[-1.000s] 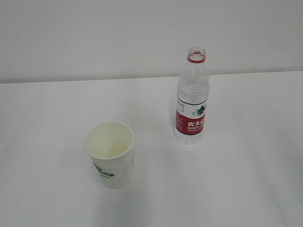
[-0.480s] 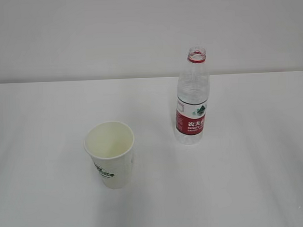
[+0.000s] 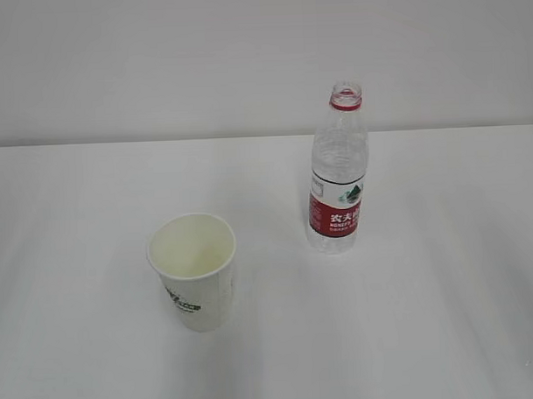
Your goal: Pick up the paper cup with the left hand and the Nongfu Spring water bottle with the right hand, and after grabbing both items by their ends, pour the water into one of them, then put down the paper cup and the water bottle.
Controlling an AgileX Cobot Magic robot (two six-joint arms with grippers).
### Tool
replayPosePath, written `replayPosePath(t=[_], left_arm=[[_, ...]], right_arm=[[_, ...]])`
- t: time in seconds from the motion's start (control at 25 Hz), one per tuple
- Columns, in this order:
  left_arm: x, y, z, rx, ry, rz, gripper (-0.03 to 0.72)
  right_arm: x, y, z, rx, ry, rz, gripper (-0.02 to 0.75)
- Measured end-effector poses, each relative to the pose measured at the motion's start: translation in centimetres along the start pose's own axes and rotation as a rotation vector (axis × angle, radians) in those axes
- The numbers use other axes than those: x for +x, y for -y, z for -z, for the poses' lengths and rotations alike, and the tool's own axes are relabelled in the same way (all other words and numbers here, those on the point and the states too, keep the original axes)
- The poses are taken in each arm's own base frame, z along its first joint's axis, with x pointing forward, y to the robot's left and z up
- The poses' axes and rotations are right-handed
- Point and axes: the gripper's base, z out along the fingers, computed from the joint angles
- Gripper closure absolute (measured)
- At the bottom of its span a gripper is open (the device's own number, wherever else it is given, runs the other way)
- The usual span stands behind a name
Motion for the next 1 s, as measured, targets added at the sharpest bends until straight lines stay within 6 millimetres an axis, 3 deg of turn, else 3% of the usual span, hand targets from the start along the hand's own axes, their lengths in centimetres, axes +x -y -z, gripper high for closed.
replayPosePath(t=[0.4,1.0], left_arm=[[1.5,-0.1,-4.2,-0.008,-0.042,-0.006,0.129],[4.4,-0.1,-8.6,0.0,-0.098,-0.056,0.129]], right_arm=[[0.9,0.1,-3.9,0.018,-0.021,0.029,0.15],[3.0,-0.4,-8.8,-0.001,-0.023,0.118,0.15]])
